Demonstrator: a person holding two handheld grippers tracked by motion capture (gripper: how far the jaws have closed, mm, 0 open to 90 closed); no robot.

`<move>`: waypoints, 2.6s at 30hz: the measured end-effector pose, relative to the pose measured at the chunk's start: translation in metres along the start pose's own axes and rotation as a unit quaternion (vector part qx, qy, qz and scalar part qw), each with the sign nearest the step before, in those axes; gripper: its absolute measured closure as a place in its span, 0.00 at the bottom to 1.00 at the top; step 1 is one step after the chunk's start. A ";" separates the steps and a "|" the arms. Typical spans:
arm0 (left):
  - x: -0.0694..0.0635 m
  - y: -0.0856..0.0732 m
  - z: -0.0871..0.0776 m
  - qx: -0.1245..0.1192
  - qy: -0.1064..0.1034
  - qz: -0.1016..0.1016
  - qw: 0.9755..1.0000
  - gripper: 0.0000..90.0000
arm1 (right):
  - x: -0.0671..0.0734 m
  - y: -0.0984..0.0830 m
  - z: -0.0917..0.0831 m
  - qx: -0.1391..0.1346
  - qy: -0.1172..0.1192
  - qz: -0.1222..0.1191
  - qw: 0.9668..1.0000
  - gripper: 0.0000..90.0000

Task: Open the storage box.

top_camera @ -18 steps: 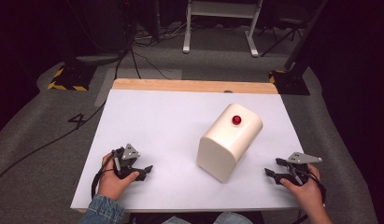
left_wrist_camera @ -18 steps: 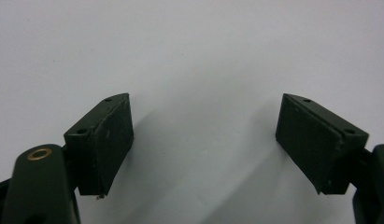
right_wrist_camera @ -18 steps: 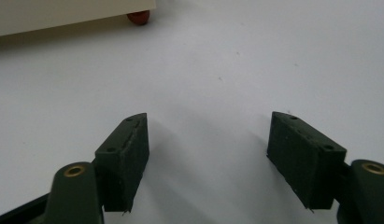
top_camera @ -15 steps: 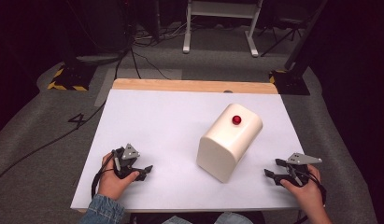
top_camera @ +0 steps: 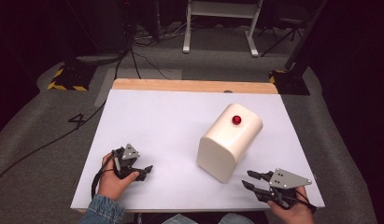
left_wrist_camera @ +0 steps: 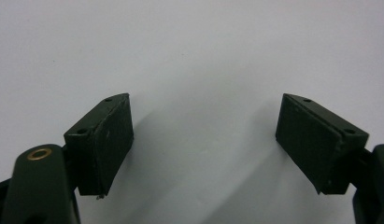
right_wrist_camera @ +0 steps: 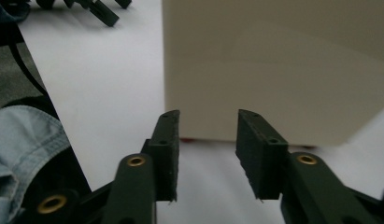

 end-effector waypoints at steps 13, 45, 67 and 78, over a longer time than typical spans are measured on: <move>-0.001 0.000 0.000 -0.003 0.003 0.001 1.000 0.22 | -0.012 0.002 0.031 -0.027 -0.010 0.009 1.000 0.69; 0.000 0.000 0.000 -0.002 0.002 0.001 1.000 0.22 | 0.016 0.062 0.171 -0.015 -0.030 -0.062 0.997 0.71; -0.001 0.000 0.000 -0.001 0.001 -0.002 1.000 0.21 | 0.040 0.074 0.130 -0.013 0.020 -0.078 0.997 0.49; -0.001 0.000 0.000 -0.001 0.000 -0.003 1.000 0.21 | -0.038 0.054 0.021 -0.021 -0.006 -0.016 1.000 0.56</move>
Point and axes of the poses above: each handheld gripper's, and its own axes: z roughly forward along the jaws, y roughly out of its top, x roughly to its left, the point moved 3 cm from there along z, roughly forward along the jaws, and after that the axes turned 10 degrees about y, right-handed, at the moved point
